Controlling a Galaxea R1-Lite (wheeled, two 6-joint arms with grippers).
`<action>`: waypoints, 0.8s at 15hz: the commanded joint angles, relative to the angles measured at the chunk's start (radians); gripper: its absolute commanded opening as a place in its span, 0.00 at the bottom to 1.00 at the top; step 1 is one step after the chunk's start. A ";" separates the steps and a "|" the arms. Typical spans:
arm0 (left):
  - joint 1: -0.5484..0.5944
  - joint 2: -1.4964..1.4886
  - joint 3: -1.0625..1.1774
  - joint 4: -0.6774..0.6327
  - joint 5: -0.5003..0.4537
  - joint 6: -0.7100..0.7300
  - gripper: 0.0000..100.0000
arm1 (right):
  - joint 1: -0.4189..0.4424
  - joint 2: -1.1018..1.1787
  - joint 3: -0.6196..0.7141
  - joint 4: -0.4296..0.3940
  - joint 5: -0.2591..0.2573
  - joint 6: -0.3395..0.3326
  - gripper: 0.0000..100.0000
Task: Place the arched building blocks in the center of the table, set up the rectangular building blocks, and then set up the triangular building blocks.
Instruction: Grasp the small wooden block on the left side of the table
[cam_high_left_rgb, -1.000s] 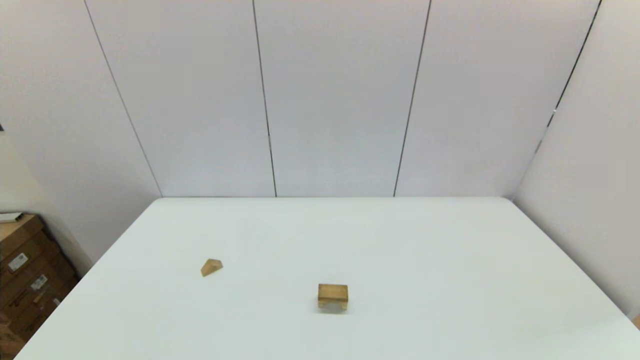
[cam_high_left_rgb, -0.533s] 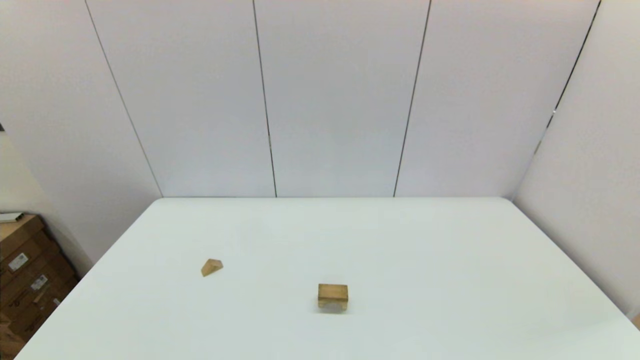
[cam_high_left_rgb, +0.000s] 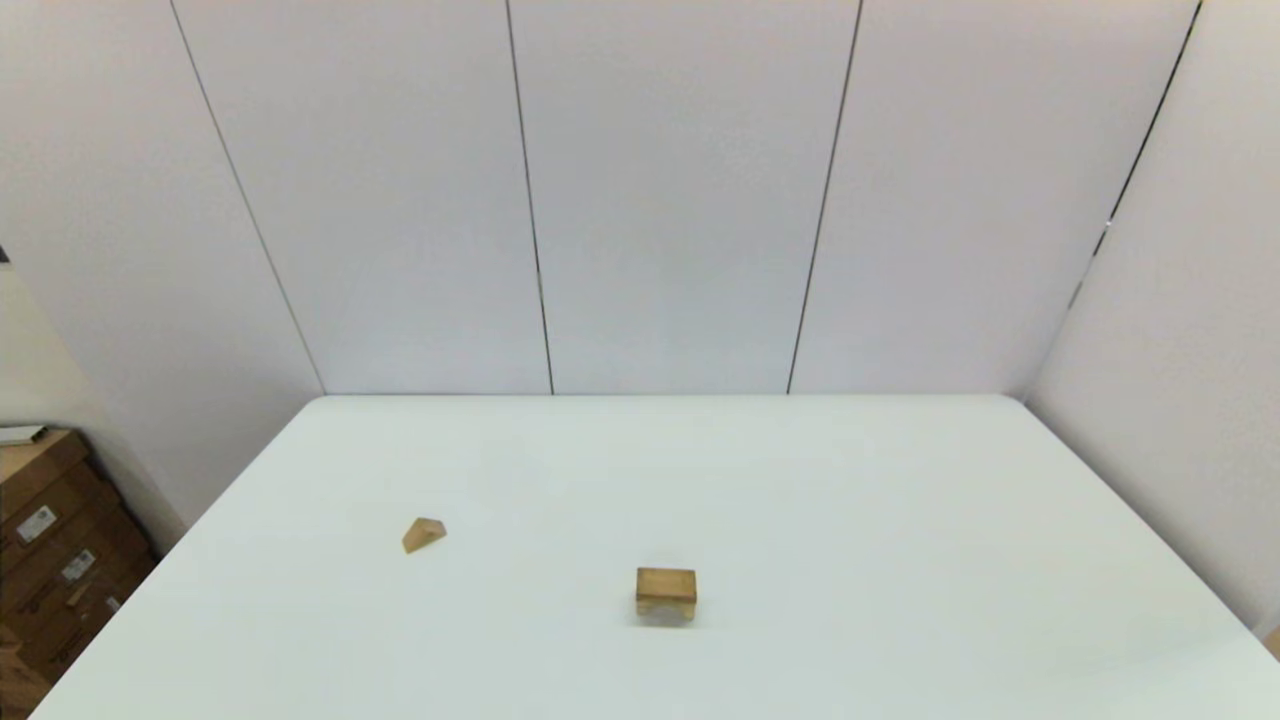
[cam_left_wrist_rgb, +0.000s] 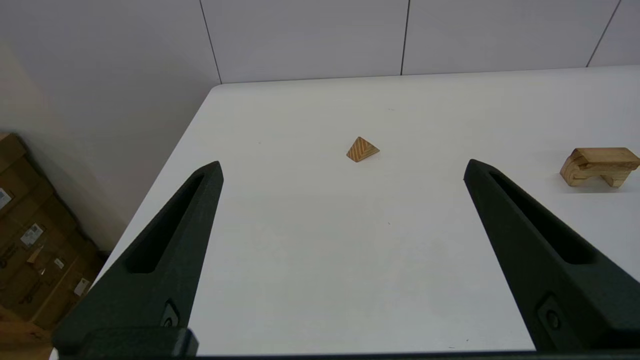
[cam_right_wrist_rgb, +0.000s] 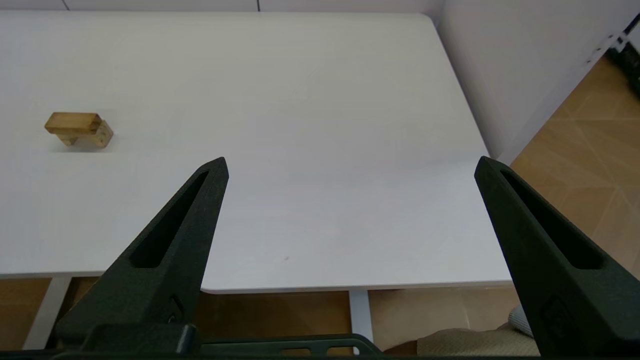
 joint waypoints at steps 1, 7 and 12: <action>0.000 0.000 0.000 0.000 0.000 0.000 1.00 | -0.008 -0.099 0.048 0.004 0.002 -0.019 1.00; 0.000 0.000 0.000 0.000 0.000 0.000 1.00 | -0.008 -0.213 0.091 -0.009 -0.013 -0.045 1.00; 0.000 0.000 0.000 0.000 0.000 0.000 1.00 | -0.008 -0.224 0.240 -0.157 -0.021 -0.048 1.00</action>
